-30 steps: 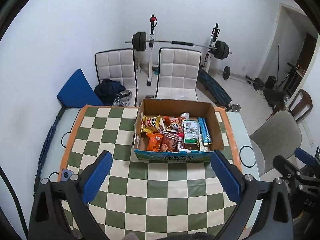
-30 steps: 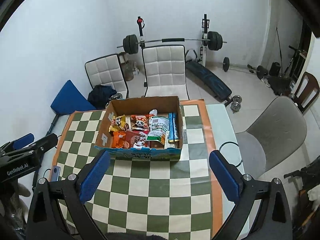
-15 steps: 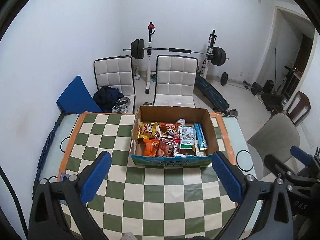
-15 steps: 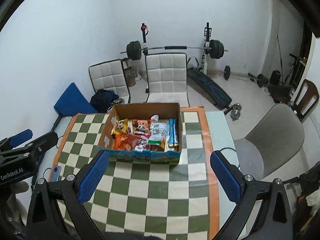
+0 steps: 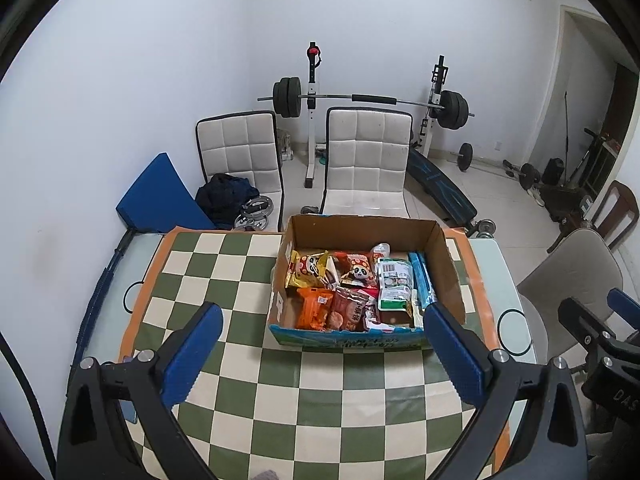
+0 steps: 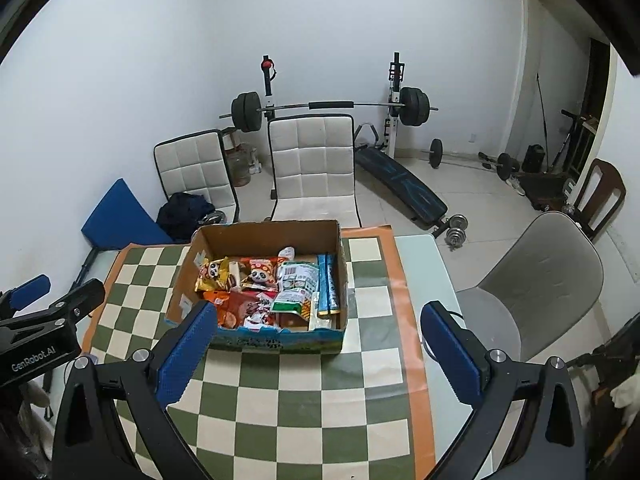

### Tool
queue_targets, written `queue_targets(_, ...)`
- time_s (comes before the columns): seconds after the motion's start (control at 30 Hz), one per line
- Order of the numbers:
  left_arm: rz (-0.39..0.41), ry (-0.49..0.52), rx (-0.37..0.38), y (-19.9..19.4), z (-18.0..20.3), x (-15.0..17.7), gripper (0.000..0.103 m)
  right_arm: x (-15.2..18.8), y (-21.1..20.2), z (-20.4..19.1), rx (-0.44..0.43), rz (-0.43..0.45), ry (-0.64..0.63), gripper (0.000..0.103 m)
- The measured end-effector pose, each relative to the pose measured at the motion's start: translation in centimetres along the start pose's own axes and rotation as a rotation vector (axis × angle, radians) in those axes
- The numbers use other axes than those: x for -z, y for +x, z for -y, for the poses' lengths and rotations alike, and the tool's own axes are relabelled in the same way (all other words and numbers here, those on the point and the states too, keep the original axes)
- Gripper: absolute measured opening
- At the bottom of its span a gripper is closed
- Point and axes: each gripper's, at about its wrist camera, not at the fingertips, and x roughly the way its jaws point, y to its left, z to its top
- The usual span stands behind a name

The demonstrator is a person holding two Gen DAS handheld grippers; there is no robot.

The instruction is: Organize snacks

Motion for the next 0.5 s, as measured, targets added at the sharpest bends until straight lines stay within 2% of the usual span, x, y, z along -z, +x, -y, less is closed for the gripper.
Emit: queue_targets(0.5, -0.008, 0.022, -0.008, 1.3, 0.9, -0.9, 0.103, -0.7, 2.0, 0.4, 0.016, -0.013, 0.008, 0.103)
